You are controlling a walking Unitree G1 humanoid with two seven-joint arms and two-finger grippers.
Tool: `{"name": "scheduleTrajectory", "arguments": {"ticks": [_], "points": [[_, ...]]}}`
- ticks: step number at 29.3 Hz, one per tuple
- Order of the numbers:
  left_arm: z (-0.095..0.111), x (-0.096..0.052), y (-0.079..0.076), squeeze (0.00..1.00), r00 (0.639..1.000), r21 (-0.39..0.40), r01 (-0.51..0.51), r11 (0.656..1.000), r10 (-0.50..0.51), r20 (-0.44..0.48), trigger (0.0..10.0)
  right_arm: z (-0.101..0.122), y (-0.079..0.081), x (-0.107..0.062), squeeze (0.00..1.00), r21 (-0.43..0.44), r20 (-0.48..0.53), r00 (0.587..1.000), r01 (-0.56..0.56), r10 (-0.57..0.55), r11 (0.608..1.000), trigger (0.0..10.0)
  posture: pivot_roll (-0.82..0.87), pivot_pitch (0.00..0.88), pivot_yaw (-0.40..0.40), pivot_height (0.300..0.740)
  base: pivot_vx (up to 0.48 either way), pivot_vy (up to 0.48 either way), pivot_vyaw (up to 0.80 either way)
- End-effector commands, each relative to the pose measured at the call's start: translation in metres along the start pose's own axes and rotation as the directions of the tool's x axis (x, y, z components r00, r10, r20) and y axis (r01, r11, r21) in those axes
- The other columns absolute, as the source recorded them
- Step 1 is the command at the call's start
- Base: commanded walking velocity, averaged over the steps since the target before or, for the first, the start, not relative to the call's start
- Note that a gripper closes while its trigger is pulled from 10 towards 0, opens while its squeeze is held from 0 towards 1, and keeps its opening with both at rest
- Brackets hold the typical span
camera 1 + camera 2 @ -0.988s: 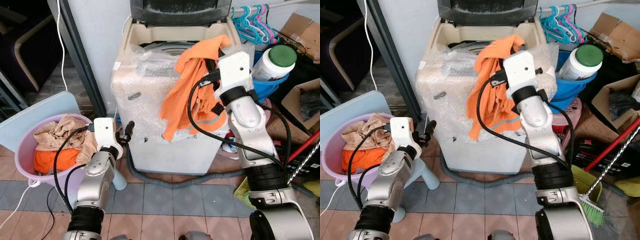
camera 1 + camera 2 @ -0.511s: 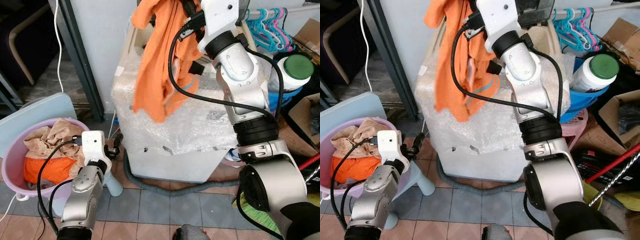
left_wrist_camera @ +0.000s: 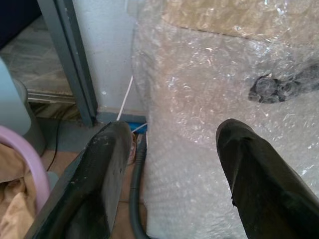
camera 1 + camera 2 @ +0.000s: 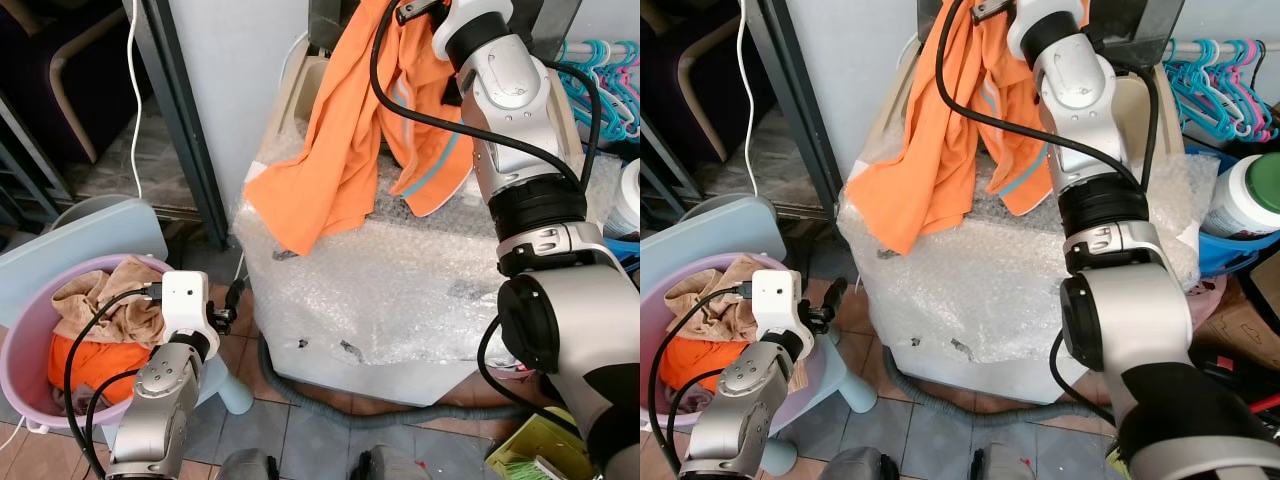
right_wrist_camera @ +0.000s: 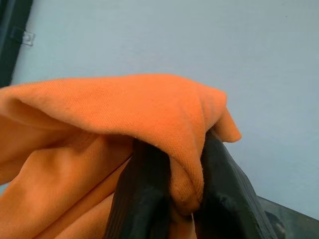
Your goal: Clothes washing
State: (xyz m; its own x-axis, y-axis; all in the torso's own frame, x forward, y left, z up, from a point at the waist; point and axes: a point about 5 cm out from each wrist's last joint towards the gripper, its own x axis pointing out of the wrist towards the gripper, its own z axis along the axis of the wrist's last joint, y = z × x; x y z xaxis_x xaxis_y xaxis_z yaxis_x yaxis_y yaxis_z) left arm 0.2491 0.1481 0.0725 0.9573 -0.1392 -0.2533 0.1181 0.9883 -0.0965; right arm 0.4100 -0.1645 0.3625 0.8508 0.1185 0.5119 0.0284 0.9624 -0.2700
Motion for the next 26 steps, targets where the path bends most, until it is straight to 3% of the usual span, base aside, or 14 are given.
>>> {"name": "scheduleTrajectory", "arguments": {"ticks": [1, 4, 5, 6, 7, 10, 12, 14, 17, 20, 21, 22, 23, 26], "points": [[-0.005, -0.003, 0.000, 0.00, 1.000, 0.013, -0.003, 1.000, 0.003, -0.029, 10.0, 0.015, -0.024, 0.006, 0.00, 0.021, 0.026, 0.988, 0.149, -0.149, 0.989, 10.0, 0.03, 0.086, -0.003, 0.740, 0.000, 0.000, 0.00], [-0.007, -0.006, 0.000, 0.00, 0.999, 0.014, -0.012, 1.000, 0.012, -0.043, 10.0, 0.004, -0.039, 0.003, 0.00, 0.018, -0.052, 0.971, 0.235, -0.234, 0.972, 10.0, 0.04, 0.083, -0.010, 0.740, 0.000, 0.000, 0.00], [-0.008, -0.006, 0.001, 0.00, 0.998, 0.018, -0.016, 1.000, 0.017, -0.053, 10.0, -0.018, -0.034, -0.003, 0.31, 0.032, -0.167, 0.967, 0.200, -0.192, 0.979, 10.0, 0.04, 0.082, -0.012, 0.740, 0.000, 0.000, 0.00], [-0.009, -0.007, 0.000, 0.00, 0.998, 0.021, -0.018, 1.000, 0.020, -0.060, 10.0, -0.033, -0.029, -0.008, 0.31, 0.047, -0.246, 0.957, 0.172, -0.155, 0.984, 10.0, 0.04, 0.081, -0.012, 0.740, 0.000, 0.000, 0.00], [-0.009, -0.007, 0.000, 0.00, 0.998, 0.022, -0.019, 1.000, 0.020, -0.062, 10.0, -0.048, -0.021, -0.014, 1.00, 0.093, -0.321, 0.943, 0.129, -0.093, 0.987, 10.0, 0.04, 0.081, -0.013, 0.740, 0.000, 0.000, 0.00], [-0.007, -0.007, -0.001, 0.00, 0.998, 0.021, -0.017, 1.000, 0.018, -0.062, 10.0, -0.075, -0.002, -0.029, 1.00, 0.138, -0.393, 0.916, -0.026, 0.079, 0.990, 10.0, 0.04, 0.088, -0.008, 0.740, 0.000, 0.000, 0.00], [-0.007, -0.007, -0.001, 0.00, 0.998, 0.021, -0.017, 1.000, 0.018, -0.062, 10.0, -0.075, -0.002, -0.029, 1.00, 0.138, -0.393, 0.916, -0.026, 0.079, 0.990, 10.0, 0.04, 0.088, -0.008, 0.740, 0.000, 0.000, 0.00], [-0.007, -0.008, -0.001, 0.00, 0.998, 0.019, -0.013, 1.000, 0.014, -0.068, 10.0, -0.078, 0.010, -0.034, 1.00, 0.159, -0.362, 0.901, -0.193, 0.239, 0.968, 10.0, 0.02, 0.088, -0.004, 0.740, 0.000, 0.000, 0.00], [-0.008, -0.007, -0.001, 0.00, 0.997, 0.019, -0.007, 1.000, 0.008, -0.071, 10.0, -0.075, 0.014, -0.036, 1.00, 0.165, -0.315, 0.889, -0.293, 0.332, 0.942, 10.0, 0.01, 0.086, 0.000, 0.740, 0.000, 0.000, 0.00], [-0.007, -0.002, -0.005, 0.00, 0.997, 0.023, 0.011, 1.000, -0.010, -0.075, 10.0, -0.056, 0.016, -0.050, 1.00, 0.210, -0.144, 0.763, -0.599, 0.630, 0.773, 10.0, -0.01, 0.084, 0.003, 0.740, 0.000, 0.000, 0.00], [-0.007, -0.001, -0.005, 0.00, 0.997, 0.023, 0.012, 1.000, -0.010, -0.076, 10.0, -0.053, 0.016, -0.056, 1.00, 0.205, -0.122, 0.720, -0.656, 0.684, 0.727, 10.0, -0.01, 0.084, 0.004, 0.740, 0.000, 0.000, 0.00], [-0.007, -0.001, -0.005, 0.00, 0.997, 0.023, 0.013, 1.000, -0.011, -0.082, 10.0, -0.053, 0.012, -0.061, 1.00, 0.267, -0.126, 0.683, -0.675, 0.719, 0.688, 10.0, -0.02, 0.084, 0.005, 0.740, 0.000, 0.000, 0.00], [-0.007, 0.000, -0.005, 0.00, 0.996, 0.022, 0.013, 1.000, -0.011, -0.086, 10.0, -0.054, 0.010, -0.065, 1.00, 0.314, -0.129, 0.661, -0.679, 0.739, 0.663, 10.0, -0.02, 0.084, 0.005, 0.740, 0.000, 0.000, 0.00], [-0.008, 0.000, -0.005, 0.00, 0.996, 0.021, 0.014, 1.000, -0.012, -0.090, 10.0, -0.052, 0.003, -0.063, 1.00, 0.362, -0.098, 0.705, -0.632, 0.702, 0.685, 10.0, -0.02, 0.084, 0.006, 0.740, 0.000, 0.000, 0.00]]}}
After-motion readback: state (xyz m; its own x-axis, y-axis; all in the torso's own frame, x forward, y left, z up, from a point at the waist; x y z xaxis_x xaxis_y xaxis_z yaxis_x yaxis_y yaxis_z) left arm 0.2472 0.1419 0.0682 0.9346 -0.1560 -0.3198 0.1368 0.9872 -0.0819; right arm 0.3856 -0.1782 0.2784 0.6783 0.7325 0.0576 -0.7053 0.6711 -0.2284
